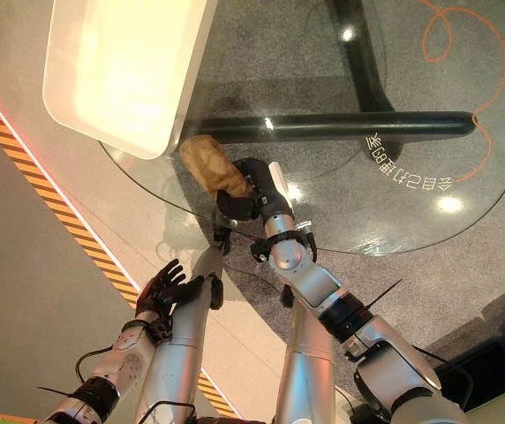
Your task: Wipe the table with a cloth and put it in the basket.
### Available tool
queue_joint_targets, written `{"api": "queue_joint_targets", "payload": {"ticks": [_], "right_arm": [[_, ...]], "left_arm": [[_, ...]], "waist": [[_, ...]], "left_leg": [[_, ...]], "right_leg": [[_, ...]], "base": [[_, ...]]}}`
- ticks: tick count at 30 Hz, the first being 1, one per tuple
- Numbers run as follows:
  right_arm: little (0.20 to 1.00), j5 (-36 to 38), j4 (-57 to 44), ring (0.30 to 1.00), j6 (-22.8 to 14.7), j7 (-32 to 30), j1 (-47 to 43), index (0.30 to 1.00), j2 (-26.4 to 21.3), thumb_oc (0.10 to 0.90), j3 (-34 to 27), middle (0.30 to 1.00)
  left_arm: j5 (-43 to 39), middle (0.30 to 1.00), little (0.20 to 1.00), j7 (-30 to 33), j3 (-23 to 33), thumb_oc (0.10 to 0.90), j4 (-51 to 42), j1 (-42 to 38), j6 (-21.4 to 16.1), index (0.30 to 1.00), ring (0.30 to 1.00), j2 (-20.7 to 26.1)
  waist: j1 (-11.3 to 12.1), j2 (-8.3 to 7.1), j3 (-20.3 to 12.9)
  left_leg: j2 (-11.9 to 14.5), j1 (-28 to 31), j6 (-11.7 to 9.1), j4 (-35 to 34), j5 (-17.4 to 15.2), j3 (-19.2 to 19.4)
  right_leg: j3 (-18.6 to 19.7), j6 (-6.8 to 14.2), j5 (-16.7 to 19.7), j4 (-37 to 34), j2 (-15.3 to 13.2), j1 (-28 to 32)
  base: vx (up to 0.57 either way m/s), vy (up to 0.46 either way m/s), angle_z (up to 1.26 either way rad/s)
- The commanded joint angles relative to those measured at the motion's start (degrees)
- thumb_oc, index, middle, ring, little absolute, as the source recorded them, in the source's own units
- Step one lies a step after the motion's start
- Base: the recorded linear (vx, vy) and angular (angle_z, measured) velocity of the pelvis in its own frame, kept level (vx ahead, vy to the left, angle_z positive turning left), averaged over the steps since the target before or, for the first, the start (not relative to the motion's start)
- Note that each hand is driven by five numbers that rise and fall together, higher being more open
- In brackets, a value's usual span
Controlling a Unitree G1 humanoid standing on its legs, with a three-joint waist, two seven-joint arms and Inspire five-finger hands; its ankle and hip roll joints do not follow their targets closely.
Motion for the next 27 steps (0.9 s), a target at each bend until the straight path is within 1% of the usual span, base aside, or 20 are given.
{"api": "queue_joint_targets", "payload": {"ticks": [1, 9, 14, 18, 19, 23, 25, 27], "right_arm": [[0.2, 0.4, -13.25, 0.3, -7.7, -0.3, 0.41, 0.3, -0.08, 0.1, -2.63, 0.3], [0.2, -0.45, -13.96, 0.3, -8.07, -0.75, 2.28, 0.3, -0.81, 0.1, -4.92, 0.3], [0.2, -0.92, -14.76, 0.3, -7.83, 0.14, 3.46, 0.3, -1.2, 0.1, -6.16, 0.3], [0.2, -1.74, -15.44, 0.3, -7.44, 0.95, 4.42, 0.3, -1.82, 0.1, -6.63, 0.3], [0.2, -2.62, -15.64, 0.3, -7.21, 1.23, 4.98, 0.3, -1.97, 0.1, -6.89, 0.3], [0.2, -3.19, -16.12, 0.3, -6.87, 2.08, 6.69, 0.3, -2.74, 0.1, -8.19, 0.3], [0.2, -3.35, -16.06, 0.3, -7.17, 2.73, 7.48, 0.3, -3.13, 0.1, -8.8, 0.3], [0.2, -3.38, -16.28, 0.3, -7.22, 3.51, 8.02, 0.3, -3.5, 0.1, -9.33, 0.3]], "left_arm": [[0.44, 0.9, 0.9, 1.2, -1.74, 0.8, -1.09, 5.48, -0.45, 0.9, 0.9, -0.24], [-0.57, 0.9, 0.9, 0.61, -1.36, 0.8, -2.26, 5.73, -1.56, 0.9, 0.9, 0.3], [-1.0, 0.9, 0.9, 0.34, -0.95, 0.8, -1.85, 5.99, -2.08, 0.9, 0.9, 0.19], [-5.08, 0.9, 0.9, -0.9, -0.2, 0.8, -2.33, 6.53, -3.53, 0.9, 0.9, 0.14], [-7.66, 0.9, 0.9, -1.65, 0.48, 0.8, -3.04, 6.96, -4.27, 0.9, 0.9, 0.11], [-13.55, 0.9, 0.9, -4.73, 2.59, 0.8, -6.15, 8.11, -4.94, 0.9, 0.9, 0.74], [-15.62, 0.9, 0.9, -6.47, 3.64, 0.8, -7.43, 8.99, -4.86, 0.9, 0.9, 0.93], [-15.69, 0.9, 0.9, -7.45, 4.05, 0.8, -8.77, 9.63, -5.02, 0.9, 0.9, 1.52]], "waist": [[-0.76, -0.39, -0.93], [-1.19, -0.48, -0.93], [-1.56, -1.07, -0.93], [-1.68, -1.29, -0.93], [-1.65, -1.37, -0.93], [-1.4, -1.5, -0.93], [-1.31, -1.44, -0.93], [-1.34, -1.46, -0.93]], "left_leg": [[-1.64, 0.86, 0.92, 10.03, -13.09, 6.18], [-1.43, 1.88, 0.91, 9.31, -12.94, 6.24], [-1.25, 3.29, 0.75, 8.49, -12.61, 6.39], [-1.24, 4.4, 0.69, 8.11, -12.57, 6.3], [-1.17, 5.16, 0.69, 7.81, -12.62, 6.31], [-1.17, 7.65, 0.73, 6.97, -12.59, 6.23], [-1.26, 8.91, 0.73, 6.64, -12.65, 6.02], [-1.28, 9.79, 0.66, 6.49, -12.58, 5.89]], "right_leg": [[-0.56, 3.24, 7.48, -10.77, 2.57, 0.33], [-0.74, 3.06, 7.39, -11.05, 2.8, 1.19], [-1.08, 2.81, 7.14, -11.36, 3.19, 2.75], [-1.13, 2.68, 6.85, -11.42, 3.33, 3.91], [-1.26, 2.7, 6.62, -11.38, 3.3, 4.59], [-1.88, 2.7, 6.07, -11.72, 3.19, 7.24], [-2.07, 2.68, 5.83, -12.03, 3.11, 8.59], [-2.17, 2.53, 5.66, -12.11, 3.13, 9.54]], "base": [[-0.01, -0.038, 0.0], [-0.01, -0.016, 0.0], [-0.02, -0.03, -0.01], [-0.01, -0.022, -0.02], [-0.01, -0.054, -0.01], [-0.02, -0.07, 0.0], [-0.02, -0.04, 0.01], [-0.04, -0.014, 0.01]]}}
